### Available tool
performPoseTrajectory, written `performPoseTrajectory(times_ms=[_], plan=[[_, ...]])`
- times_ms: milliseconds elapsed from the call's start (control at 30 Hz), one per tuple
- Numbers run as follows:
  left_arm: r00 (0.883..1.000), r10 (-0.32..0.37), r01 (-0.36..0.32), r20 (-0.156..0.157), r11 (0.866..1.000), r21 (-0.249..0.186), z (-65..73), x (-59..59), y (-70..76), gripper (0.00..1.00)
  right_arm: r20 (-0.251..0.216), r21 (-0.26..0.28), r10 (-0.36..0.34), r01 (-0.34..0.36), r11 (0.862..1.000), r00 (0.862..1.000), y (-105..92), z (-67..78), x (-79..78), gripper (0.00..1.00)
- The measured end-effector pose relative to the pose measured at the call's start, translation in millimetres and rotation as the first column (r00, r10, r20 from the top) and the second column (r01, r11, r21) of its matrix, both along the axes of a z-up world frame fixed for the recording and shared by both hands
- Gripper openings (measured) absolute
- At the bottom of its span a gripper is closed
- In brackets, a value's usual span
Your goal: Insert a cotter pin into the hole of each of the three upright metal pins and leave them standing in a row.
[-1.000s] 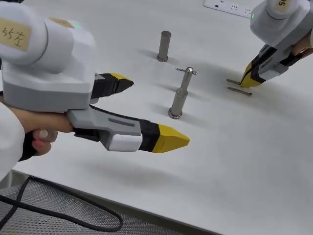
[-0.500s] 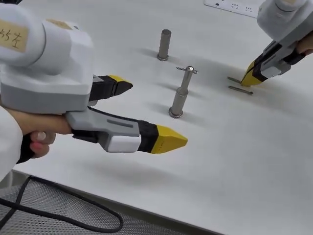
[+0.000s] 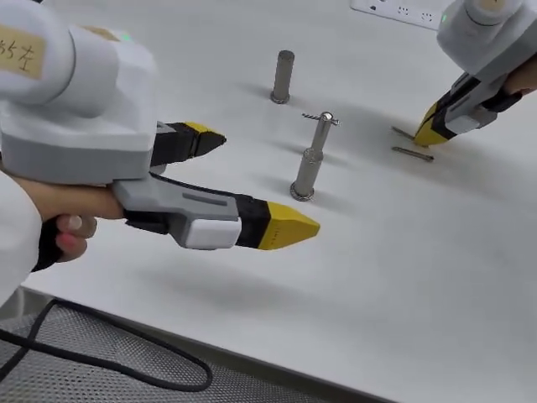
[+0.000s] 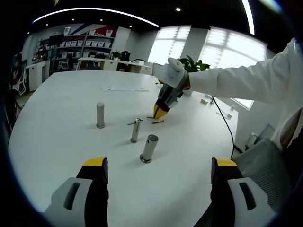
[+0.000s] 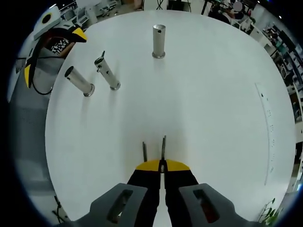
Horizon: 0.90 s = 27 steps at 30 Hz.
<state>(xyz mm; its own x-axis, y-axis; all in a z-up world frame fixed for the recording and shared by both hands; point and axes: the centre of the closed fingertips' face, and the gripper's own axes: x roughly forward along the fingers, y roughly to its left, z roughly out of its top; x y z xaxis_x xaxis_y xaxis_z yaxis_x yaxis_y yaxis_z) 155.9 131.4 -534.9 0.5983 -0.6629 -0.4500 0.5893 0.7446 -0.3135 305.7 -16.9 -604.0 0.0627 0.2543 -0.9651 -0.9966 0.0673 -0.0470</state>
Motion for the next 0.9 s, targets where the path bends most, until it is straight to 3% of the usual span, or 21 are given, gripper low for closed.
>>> performPoseTrajectory(times_ms=[367,600,700,767,833,900], plan=[[1.000,-0.003,0.003,0.026,1.000,0.000,6.1,4.7,3.6,0.88,0.094,0.062,0.002,-0.008,0.998,0.996,0.6,28.7,-5.3,0.00],[0.999,-0.002,0.002,0.044,1.000,0.001,10.3,9.2,5.4,0.84,0.172,0.120,0.009,-0.030,0.992,0.985,2.9,55.4,-16.3,0.00],[0.999,-0.001,0.001,0.053,1.000,0.001,11.1,10.8,5.0,0.83,0.206,0.152,0.006,-0.038,0.988,0.978,4.9,62.7,-9.6,0.00],[0.998,-0.003,0.003,0.057,1.000,0.000,11.5,11.2,4.3,0.81,0.212,0.175,0.005,-0.044,0.984,0.977,7.2,69.0,-15.8,0.00],[0.998,-0.001,0.001,0.064,1.000,-0.005,23.1,11.5,-6.2,0.80,0.228,0.197,0.007,-0.054,0.979,0.974,9.9,75.7,-21.7,0.00],[0.997,0.007,-0.006,0.071,1.000,-0.011,21.9,13.8,-4.3,0.79,0.252,0.206,0.012,-0.066,0.976,0.968,11.5,81.2,-26.4,0.00]])
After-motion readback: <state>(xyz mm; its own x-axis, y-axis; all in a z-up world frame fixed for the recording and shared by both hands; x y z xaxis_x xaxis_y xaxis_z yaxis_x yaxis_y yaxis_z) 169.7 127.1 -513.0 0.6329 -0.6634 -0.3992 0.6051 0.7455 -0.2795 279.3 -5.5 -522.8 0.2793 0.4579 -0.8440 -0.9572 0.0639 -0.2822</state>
